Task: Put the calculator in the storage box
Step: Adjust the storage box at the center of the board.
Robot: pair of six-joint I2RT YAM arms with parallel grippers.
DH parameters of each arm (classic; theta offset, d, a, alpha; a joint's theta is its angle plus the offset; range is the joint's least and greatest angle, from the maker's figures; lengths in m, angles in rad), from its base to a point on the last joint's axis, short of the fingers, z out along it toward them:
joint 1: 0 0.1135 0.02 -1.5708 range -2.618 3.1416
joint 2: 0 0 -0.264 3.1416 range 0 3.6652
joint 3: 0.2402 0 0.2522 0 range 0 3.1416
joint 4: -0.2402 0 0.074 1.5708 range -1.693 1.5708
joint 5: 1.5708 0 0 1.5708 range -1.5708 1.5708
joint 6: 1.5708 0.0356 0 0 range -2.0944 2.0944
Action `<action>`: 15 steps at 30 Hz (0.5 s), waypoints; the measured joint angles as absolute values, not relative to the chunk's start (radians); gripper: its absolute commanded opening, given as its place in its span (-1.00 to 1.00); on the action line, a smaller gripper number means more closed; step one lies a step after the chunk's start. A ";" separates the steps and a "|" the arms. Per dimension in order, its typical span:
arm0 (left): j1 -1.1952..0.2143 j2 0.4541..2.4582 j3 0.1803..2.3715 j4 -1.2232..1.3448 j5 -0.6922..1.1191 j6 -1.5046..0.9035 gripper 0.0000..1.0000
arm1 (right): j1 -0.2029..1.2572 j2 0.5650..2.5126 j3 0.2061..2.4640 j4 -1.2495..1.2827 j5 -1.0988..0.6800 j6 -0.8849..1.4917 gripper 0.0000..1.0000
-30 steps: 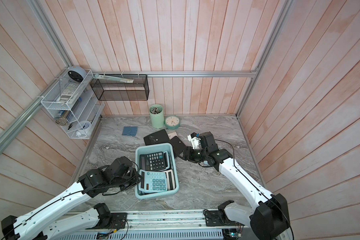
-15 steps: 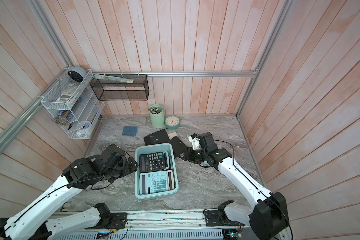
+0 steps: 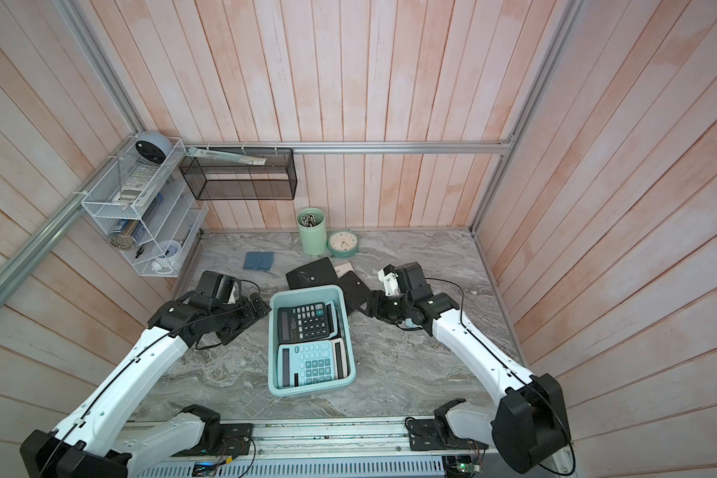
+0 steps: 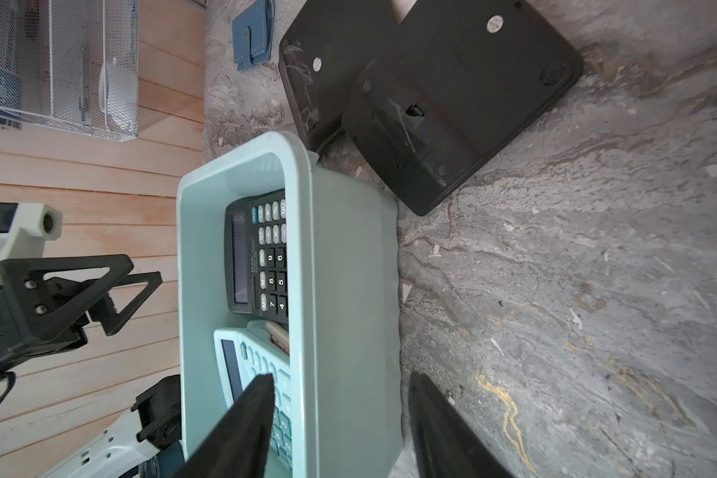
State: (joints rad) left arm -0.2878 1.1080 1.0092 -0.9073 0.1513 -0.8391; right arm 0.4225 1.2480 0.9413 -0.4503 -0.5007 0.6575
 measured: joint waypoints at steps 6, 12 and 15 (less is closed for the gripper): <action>-0.195 1.166 1.007 -0.803 0.218 -0.818 1.00 | 0.282 1.238 0.930 -0.445 -0.493 0.659 0.18; -0.184 1.169 0.961 -0.713 0.254 -0.819 1.00 | 0.290 1.255 0.916 -0.392 -0.531 0.667 0.18; -0.180 1.163 0.923 -0.687 0.260 -0.828 1.00 | 0.336 1.296 0.895 -0.342 -0.553 0.680 0.18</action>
